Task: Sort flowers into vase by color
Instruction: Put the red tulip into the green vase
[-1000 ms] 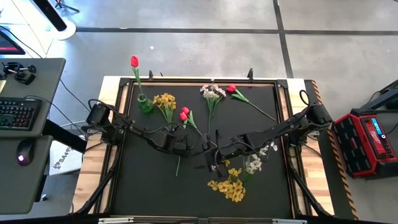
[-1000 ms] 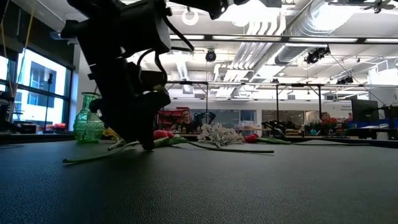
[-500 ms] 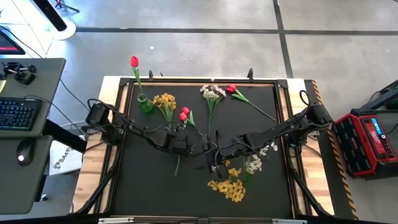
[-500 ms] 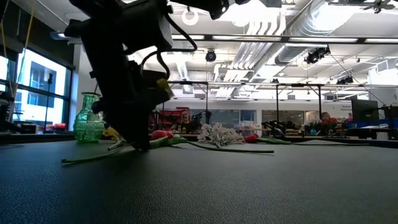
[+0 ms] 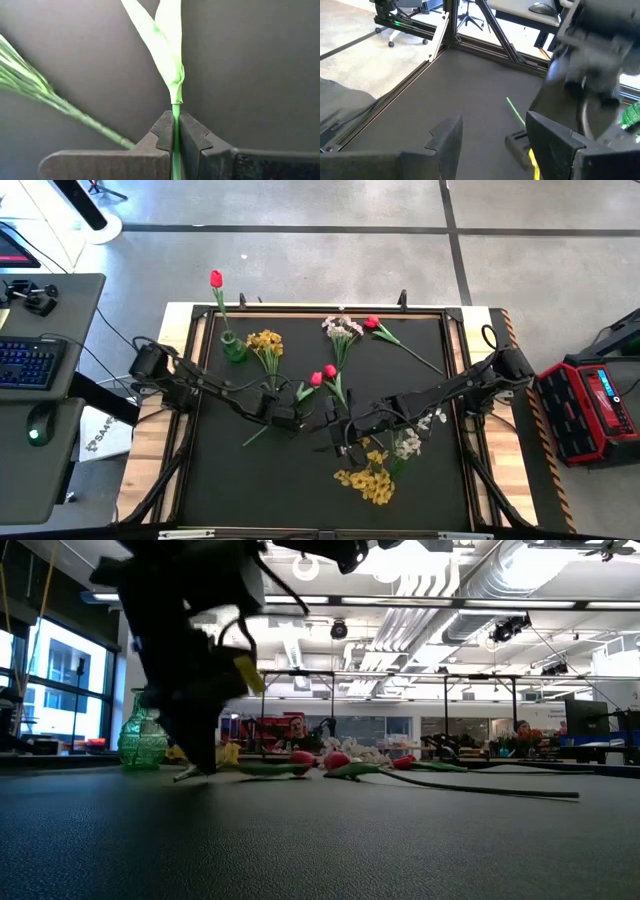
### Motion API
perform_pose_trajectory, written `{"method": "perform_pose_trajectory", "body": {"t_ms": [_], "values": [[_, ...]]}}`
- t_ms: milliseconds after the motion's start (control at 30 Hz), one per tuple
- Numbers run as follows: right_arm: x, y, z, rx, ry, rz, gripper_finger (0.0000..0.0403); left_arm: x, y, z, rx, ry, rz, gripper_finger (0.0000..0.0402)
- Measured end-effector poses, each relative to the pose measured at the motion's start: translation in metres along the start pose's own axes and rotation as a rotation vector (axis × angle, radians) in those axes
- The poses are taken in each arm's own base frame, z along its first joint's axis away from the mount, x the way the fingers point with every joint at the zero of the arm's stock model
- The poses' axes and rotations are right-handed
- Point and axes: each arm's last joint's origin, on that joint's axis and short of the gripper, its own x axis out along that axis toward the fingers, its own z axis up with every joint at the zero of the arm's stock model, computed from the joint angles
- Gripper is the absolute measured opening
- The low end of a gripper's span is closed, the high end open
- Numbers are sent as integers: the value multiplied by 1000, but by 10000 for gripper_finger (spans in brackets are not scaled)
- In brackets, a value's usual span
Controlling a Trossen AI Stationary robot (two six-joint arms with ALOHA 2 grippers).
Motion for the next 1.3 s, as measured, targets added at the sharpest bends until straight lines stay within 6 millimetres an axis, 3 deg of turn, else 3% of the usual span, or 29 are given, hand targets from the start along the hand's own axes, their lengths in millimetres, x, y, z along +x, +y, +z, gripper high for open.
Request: {"method": "perform_pose_trajectory", "body": {"t_ms": [167, 333, 600, 900, 1300], "values": [[0, 2, 0, 2, 0, 4, 204, -29, 12, -1, -33, -119, -41, 1], [0, 2, 0, 1, 0, 4, 204, -54, 34, -16, -115, -275, -112, 1], [0, 2, 1, -2, -9, 2, 204, -89, 55, -26, -118, -646, -220, 0], [0, 1, 3, 4, -28, -2, 204, -120, 77, -12, -122, -893, -112, 0], [0, 1, 3, 0, -28, -2, 204, -162, 145, 2, -50, -1056, 125, 0]]}}
